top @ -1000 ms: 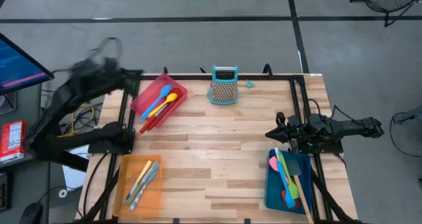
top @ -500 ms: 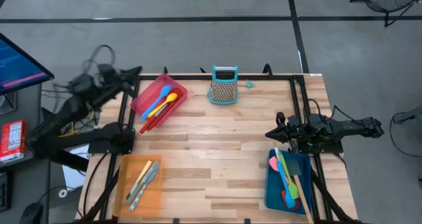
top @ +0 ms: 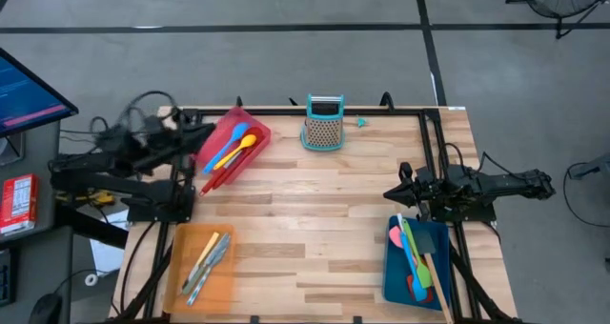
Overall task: Pick & Place Kitchen Items
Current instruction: Return to Home Position
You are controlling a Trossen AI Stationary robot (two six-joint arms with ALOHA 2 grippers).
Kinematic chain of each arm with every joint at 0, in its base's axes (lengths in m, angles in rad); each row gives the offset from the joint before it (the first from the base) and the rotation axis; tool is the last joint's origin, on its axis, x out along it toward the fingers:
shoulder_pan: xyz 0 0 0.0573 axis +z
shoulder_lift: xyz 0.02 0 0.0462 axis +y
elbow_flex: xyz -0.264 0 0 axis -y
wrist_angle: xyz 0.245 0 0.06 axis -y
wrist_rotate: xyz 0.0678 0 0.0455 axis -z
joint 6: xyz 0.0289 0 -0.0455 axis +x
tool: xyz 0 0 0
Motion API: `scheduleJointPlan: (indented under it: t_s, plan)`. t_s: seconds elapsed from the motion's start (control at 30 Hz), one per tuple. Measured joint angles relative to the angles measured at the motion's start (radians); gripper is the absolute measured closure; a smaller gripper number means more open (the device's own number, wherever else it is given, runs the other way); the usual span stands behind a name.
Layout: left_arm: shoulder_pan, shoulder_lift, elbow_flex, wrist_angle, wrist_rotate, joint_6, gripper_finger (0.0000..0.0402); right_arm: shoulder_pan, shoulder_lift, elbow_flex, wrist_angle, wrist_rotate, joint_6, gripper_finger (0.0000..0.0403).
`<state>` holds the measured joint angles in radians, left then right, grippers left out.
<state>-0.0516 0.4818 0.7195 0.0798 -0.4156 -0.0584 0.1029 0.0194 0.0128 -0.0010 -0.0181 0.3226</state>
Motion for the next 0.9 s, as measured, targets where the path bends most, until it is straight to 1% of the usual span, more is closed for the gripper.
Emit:
scheduleJointPlan:
  t_s: [0.07, 0.13, 0.27, 0.37, 0.53, 0.67, 0.73, 0.9]
  plan:
    - [-0.035, -0.05, 0.0, -0.007, 0.023, 0.026, 0.0401, 0.0, 0.0, 0.0, 0.0, 0.0, 0.0, 0.0393]
    - [-0.052, -0.096, 0.002, -0.037, 0.08, 0.033, 0.0401, 0.0, 0.0, 0.0, 0.0, 0.0, 0.0, 0.0393]
    - [-0.055, -0.192, 0.0, -0.134, 0.209, 0.032, 0.0401, 0.0, 0.0, 0.0, 0.0, 0.0, 0.0, 0.0393]
    - [-0.055, -0.262, -0.006, -0.167, 0.263, 0.027, 0.0401, 0.0, 0.0, 0.0, 0.0, 0.0, 0.0, 0.0393]
    - [-0.054, -0.38, -0.105, -0.178, 0.308, 0.029, 0.0401, 0.0, 0.0, 0.0, 0.0, 0.0, 0.0, 0.0393]
    - [-0.054, -0.467, -0.226, -0.173, 0.312, 0.002, 0.0401, 0.0, 0.0, 0.0, 0.0, 0.0, 0.0, 0.0393]
    - [-0.054, -0.48, -0.278, -0.117, 0.312, -0.001, 0.0401, 0.0, 0.0, 0.0, 0.0, 0.0, 0.0, 0.0393]
    - [-0.054, -0.467, -0.375, -0.058, 0.312, -0.002, 0.0401, 0.0, 0.0, 0.0, 0.0, 0.0, 0.0, 0.0393]
